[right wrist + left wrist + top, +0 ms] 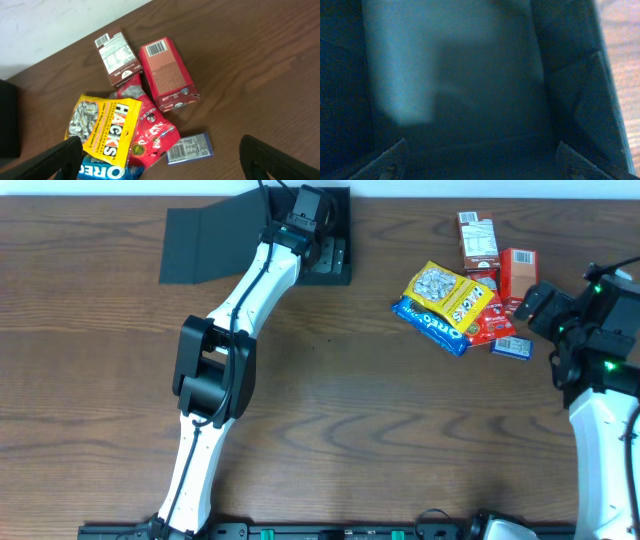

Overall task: Pack container
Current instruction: 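Reach the left gripper to the black box lid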

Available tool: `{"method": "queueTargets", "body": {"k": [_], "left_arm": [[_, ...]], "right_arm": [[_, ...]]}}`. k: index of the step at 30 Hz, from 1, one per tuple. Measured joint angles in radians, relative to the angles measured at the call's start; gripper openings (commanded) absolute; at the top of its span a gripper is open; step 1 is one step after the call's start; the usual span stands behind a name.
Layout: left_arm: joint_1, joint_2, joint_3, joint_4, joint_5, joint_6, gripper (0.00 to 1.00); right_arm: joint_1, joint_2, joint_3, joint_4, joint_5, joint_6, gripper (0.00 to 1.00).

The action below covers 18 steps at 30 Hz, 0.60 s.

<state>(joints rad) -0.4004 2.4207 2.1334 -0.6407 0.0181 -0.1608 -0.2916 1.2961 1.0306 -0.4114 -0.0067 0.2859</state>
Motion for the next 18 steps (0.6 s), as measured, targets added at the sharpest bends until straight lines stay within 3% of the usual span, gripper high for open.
{"method": "queueTargets", "body": {"k": [13, 18], "left_arm": [[-0.004, 0.000, 0.006, -0.456, 0.094, 0.007, 0.95], [-0.021, 0.000, 0.006, -0.563, 0.110, 0.035, 0.95]], "right_arm": [[0.000, 0.000, 0.000, 0.001, 0.000, -0.002, 0.99], [0.000, 0.000, 0.000, 0.009, 0.000, -0.002, 0.99]]}}
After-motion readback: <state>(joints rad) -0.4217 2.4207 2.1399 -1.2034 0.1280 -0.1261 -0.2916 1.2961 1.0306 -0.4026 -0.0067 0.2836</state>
